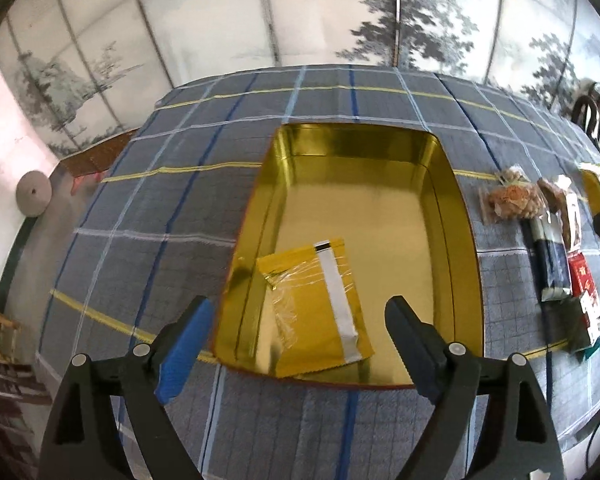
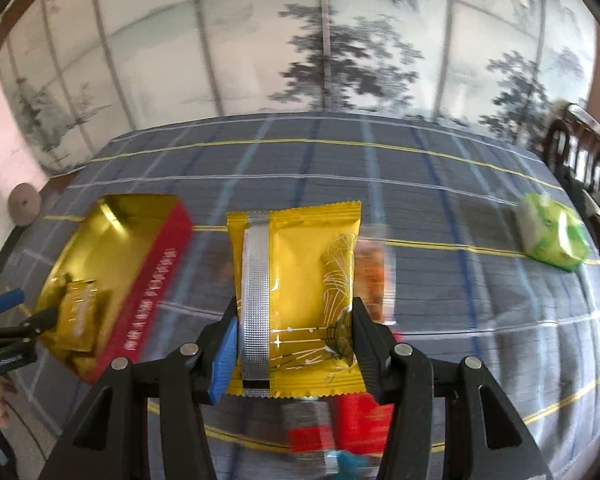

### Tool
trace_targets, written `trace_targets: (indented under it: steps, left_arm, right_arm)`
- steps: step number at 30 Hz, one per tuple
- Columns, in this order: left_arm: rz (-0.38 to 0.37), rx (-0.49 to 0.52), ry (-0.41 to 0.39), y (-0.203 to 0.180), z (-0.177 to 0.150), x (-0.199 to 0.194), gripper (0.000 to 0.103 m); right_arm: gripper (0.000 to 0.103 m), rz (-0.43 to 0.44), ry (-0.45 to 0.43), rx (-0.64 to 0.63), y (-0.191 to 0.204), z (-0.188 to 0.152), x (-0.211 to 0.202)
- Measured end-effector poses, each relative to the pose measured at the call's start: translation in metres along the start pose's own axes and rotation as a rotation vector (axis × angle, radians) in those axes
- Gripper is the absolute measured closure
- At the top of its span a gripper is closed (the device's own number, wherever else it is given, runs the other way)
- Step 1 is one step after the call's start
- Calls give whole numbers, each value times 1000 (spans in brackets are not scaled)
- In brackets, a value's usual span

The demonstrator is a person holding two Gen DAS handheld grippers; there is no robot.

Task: Organize snacks
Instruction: 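Carry the large yellow packet into the gold tin and open the right gripper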

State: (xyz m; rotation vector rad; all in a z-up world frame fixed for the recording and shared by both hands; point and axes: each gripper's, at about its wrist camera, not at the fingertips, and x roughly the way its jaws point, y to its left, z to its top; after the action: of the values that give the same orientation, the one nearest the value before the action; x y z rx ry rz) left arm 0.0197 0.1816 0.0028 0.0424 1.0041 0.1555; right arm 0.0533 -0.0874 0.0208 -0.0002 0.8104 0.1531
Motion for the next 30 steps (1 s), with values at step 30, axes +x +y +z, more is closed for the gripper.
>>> trace_targets:
  steps: [30]
  left_arm:
    - [78,-338,21,92,-32,-23,15]
  right_arm:
    - [51,219,104,-167,157,-1,33]
